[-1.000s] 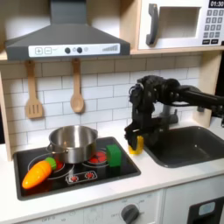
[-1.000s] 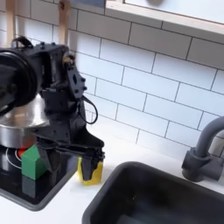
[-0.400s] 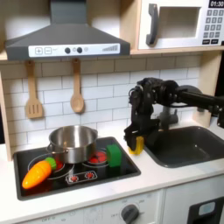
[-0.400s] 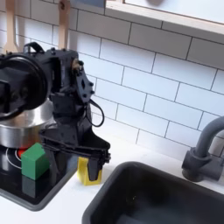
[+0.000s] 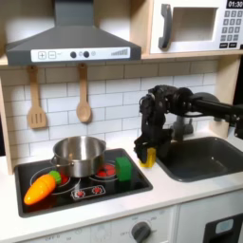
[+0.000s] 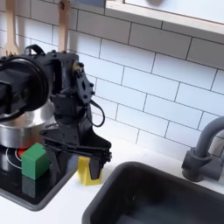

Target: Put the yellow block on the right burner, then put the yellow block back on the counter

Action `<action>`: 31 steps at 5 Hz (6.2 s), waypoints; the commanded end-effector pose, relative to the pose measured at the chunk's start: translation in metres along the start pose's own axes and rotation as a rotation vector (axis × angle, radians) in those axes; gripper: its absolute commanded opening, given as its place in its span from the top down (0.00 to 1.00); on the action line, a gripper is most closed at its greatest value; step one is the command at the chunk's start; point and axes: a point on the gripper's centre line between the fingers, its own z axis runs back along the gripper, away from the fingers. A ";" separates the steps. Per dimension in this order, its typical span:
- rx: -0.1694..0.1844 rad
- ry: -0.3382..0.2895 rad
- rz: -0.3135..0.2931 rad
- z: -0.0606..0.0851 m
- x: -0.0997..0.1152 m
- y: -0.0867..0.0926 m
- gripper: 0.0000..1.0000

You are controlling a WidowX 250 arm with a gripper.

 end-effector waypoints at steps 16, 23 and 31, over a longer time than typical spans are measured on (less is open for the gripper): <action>-0.010 0.008 0.056 -0.011 0.025 -0.004 1.00; -0.021 -0.021 0.065 0.004 0.023 -0.003 0.00; -0.001 0.023 0.092 -0.029 0.048 -0.009 0.00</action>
